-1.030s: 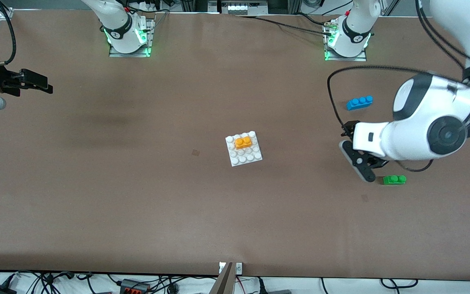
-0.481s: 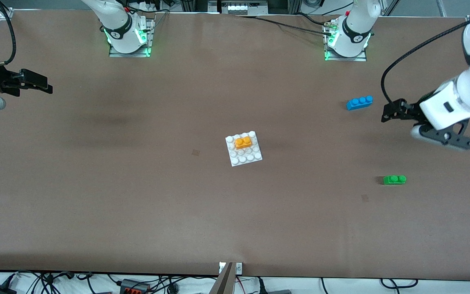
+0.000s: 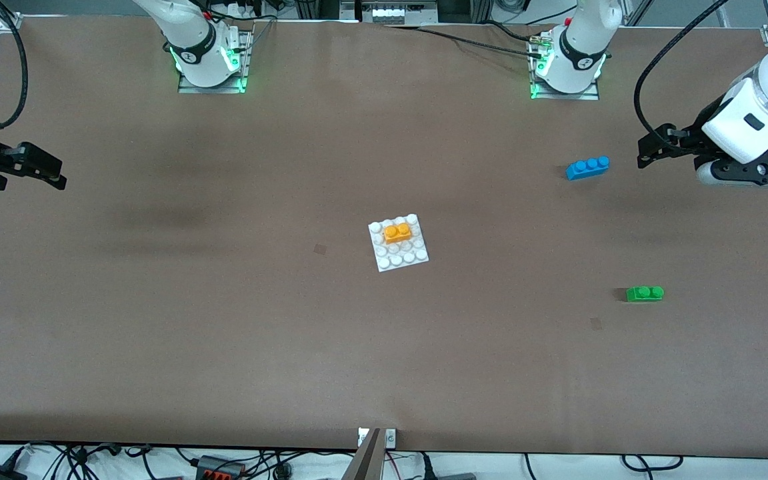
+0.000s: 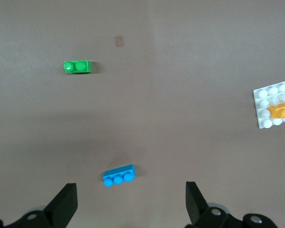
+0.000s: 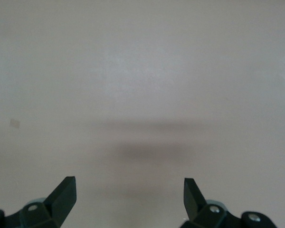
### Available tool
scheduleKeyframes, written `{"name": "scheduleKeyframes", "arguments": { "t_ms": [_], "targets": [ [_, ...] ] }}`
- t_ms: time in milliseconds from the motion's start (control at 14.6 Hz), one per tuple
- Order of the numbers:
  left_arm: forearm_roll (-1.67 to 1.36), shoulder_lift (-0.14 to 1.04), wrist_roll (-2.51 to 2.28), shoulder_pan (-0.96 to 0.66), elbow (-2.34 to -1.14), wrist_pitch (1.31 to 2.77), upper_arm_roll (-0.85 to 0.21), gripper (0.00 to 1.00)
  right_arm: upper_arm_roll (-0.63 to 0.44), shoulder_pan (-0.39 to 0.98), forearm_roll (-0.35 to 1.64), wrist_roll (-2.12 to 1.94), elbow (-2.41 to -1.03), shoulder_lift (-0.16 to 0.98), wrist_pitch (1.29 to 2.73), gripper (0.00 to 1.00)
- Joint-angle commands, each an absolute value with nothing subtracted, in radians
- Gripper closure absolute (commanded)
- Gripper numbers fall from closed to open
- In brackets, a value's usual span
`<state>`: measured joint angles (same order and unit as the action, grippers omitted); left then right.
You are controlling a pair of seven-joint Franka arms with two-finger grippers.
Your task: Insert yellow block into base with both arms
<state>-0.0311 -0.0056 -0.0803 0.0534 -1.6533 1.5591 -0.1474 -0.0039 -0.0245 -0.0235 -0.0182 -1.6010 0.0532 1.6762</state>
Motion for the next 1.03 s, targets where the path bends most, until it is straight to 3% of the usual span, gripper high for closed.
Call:
{"name": "scheduleKeyframes", "arguments": {
  "t_ms": [0, 275, 549, 961],
  "targets": [
    [-0.012, -0.017, -0.123, 0.037, -1.663, 1.552, -0.15, 0.0, -0.002, -0.025, -0.032, 0.051, -1.644, 0.009, 1.677, 0.0],
    [-0.011, -0.012, -0.152, 0.037, -1.655, 1.523, -0.179, 0.0, -0.002, -0.023, -0.028, 0.041, -1.649, -0.003, 1.661, 0.0],
    [-0.012, -0.005, -0.163, 0.037, -1.643, 1.525, -0.179, 0.0, -0.002, -0.025, -0.037, 0.02, -1.758, -0.078, 1.721, 0.0],
    [-0.014, 0.002, -0.15, 0.049, -1.641, 1.523, -0.178, 0.0, -0.006, -0.026, -0.028, -0.051, -1.752, -0.077, 1.7, 0.0]
  ]
}}
